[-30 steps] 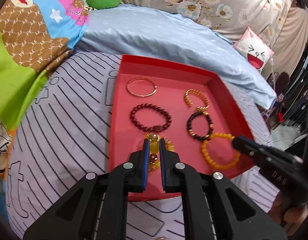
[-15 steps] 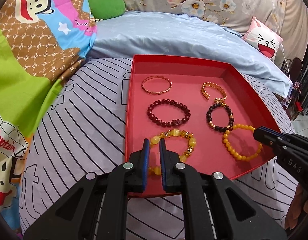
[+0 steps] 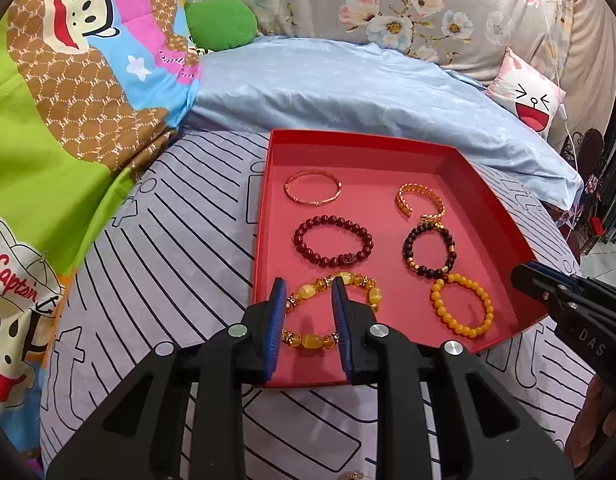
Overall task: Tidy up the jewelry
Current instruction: 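Lower both yellow bracelets into the tray and open both tools, then withdraw both tools from the tray toward the rings and garnet strand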
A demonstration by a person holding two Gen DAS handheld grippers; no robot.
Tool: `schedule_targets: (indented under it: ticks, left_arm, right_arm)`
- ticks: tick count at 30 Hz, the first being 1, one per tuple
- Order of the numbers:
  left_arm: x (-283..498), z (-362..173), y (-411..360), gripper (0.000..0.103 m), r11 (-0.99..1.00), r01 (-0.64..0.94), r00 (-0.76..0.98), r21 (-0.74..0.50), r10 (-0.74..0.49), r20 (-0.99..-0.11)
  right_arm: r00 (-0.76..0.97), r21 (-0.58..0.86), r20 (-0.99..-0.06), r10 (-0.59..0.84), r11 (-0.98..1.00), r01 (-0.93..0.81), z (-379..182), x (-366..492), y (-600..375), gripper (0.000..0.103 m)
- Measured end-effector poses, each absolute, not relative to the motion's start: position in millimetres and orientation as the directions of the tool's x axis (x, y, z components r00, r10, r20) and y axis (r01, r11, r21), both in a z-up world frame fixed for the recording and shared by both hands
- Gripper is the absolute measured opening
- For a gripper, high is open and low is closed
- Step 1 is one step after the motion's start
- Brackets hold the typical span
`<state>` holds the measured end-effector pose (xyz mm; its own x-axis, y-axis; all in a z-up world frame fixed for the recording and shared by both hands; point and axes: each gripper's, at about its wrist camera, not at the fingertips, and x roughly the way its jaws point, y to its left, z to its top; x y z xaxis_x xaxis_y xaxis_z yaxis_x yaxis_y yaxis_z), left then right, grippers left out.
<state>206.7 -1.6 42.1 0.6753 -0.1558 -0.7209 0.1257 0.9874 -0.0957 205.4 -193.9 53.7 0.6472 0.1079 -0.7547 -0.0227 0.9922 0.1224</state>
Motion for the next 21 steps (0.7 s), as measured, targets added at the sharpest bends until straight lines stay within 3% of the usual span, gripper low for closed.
schedule_targets:
  ticks: [16, 21]
  left_arm:
    - [150, 58, 7, 0.023, 0.983, 0.153, 0.676, -0.105, -0.182, -0.714]
    - [121, 51, 4, 0.028, 0.975, 0.181, 0.643, -0.129, -0.216, -0.734]
  right_arm:
    - [0.644, 0.129, -0.755, 0.126, 0.991, -0.043, 63, 140, -196, 0.018]
    - [0.626, 0.12, -0.769, 0.127, 0.991, -0.054, 57, 116, -192, 0.018]
